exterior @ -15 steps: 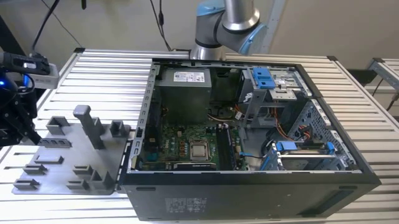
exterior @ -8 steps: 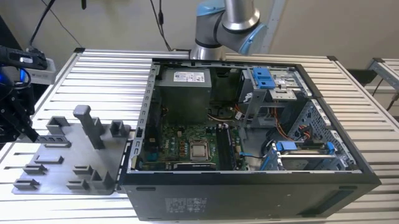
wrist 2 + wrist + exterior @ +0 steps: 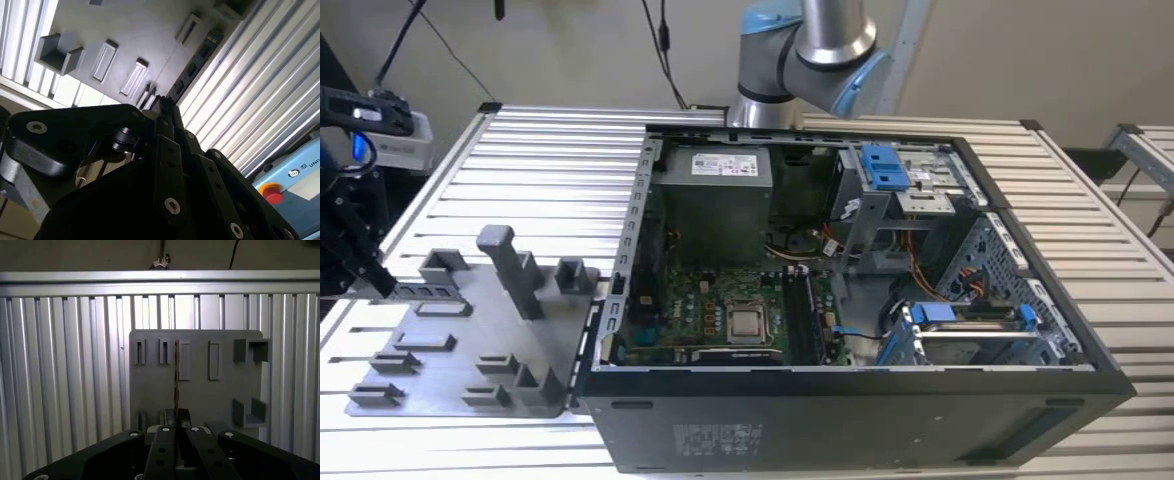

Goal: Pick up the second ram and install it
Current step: 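Pick up the second ram and move it above second insertion slot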

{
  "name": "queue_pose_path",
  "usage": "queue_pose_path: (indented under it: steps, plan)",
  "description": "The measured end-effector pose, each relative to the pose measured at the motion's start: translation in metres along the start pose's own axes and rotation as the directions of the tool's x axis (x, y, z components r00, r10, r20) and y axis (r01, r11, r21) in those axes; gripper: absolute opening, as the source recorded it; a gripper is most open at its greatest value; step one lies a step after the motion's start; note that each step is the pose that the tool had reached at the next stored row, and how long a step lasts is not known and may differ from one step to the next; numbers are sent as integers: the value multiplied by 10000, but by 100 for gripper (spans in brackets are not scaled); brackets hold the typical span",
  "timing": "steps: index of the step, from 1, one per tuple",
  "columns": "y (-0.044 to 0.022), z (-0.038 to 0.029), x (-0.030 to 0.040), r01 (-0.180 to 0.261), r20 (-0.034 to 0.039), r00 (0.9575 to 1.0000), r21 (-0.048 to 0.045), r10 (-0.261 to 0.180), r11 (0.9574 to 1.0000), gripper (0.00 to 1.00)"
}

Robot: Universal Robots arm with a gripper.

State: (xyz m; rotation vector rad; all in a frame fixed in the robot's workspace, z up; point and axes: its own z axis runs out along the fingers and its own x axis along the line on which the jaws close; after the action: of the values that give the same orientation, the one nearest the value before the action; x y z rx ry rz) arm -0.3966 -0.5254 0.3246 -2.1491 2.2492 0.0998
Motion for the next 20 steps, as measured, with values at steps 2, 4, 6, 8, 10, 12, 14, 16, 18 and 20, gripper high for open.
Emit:
queue_pose_path:
  steps: [2, 4, 6, 8, 10, 12, 14, 16, 18, 20]
  plan:
    - [1, -29, -2, 0, 0, 10000, 0, 0, 10000, 14]
    - [2, -60, -4, 0, 0, 10000, 0, 0, 10000, 14]
    - [3, -94, -6, -1, -1, 10000, 0, 1, 10000, 14]
    - [3, -128, -9, -1, 0, 10000, 0, 1, 10000, 14]
    - [4, -160, -10, 0, 0, 10000, 0, 0, 10000, 14]
    - [5, -191, -13, 0, 0, 10000, 0, 0, 10000, 14]
    - [6, -220, -14, 0, -1, 10000, -1, 0, 10000, 14]
    - [6, -249, -16, 0, 0, 10000, -1, 0, 10000, 14]
    - [7, -280, -18, 0, 0, 10000, 0, 0, 10000, 14]
    - [8, -308, -20, 0, -1, 10000, 0, 0, 10000, 14]
